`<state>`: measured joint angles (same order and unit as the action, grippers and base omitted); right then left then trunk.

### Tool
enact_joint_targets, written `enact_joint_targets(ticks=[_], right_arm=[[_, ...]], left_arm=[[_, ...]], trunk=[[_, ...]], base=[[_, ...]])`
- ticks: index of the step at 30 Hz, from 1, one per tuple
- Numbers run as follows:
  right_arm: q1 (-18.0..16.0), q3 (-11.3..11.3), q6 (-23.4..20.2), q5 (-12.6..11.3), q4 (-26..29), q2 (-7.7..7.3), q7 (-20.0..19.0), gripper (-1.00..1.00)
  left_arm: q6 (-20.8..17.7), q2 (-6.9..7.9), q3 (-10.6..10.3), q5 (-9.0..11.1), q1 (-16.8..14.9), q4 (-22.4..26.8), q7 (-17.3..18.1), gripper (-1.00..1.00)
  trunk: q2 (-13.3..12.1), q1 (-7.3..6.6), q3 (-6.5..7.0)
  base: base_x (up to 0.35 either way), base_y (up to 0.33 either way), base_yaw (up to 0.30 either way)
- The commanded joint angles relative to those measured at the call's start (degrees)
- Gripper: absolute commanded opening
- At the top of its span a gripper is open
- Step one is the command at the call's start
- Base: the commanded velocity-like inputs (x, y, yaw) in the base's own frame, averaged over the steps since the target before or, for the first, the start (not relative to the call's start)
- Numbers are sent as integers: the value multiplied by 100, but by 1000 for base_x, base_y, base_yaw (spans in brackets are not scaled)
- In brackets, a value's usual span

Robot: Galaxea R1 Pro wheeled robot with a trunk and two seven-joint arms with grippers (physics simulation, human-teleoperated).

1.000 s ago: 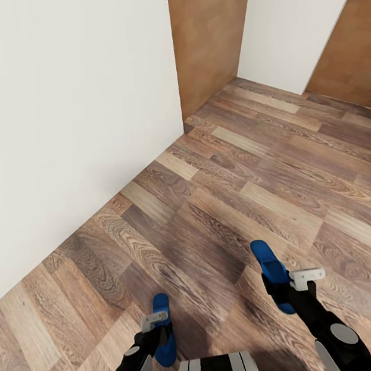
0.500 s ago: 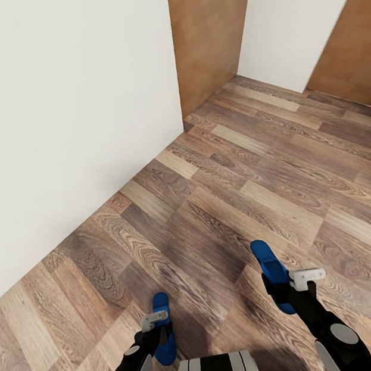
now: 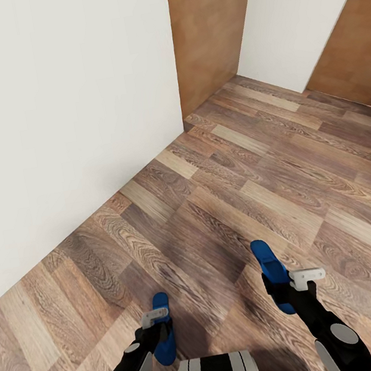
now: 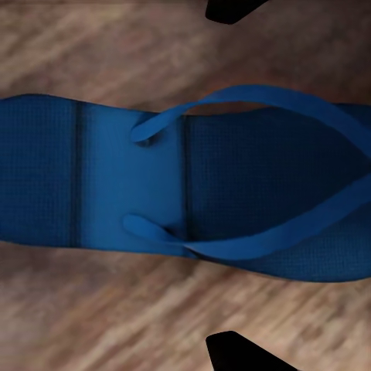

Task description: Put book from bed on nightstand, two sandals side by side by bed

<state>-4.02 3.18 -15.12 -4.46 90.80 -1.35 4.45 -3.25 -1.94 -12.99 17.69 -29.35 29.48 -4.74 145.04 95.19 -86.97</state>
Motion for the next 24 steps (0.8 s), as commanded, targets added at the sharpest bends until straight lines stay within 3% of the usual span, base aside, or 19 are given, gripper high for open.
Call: enact_joint_targets(ticks=[1,7,12,24], right_arm=[[-2,16,-26,-47,8,-8,50,-100],[-2,14,-26,-47,8,-13,53,-100],[-2,9,-26,-47,8,-15,50,-100],[-2,9,-26,-47,8,-14,50,-100]], left_arm=[[-24,5,-44,58,-1,16,-50,100],[-19,4,-47,57,-1,29,-53,100],[-18,8,-53,56,-1,31,-53,100],[-18,17,-63,51,-1,60,-53,100]], trunk=[[1,-1,-3],[1,-1,-3],[8,12,-114],[8,12,-114]], base=[[0,0,0],[0,0,0],[0,0,0],[0,0,0]])
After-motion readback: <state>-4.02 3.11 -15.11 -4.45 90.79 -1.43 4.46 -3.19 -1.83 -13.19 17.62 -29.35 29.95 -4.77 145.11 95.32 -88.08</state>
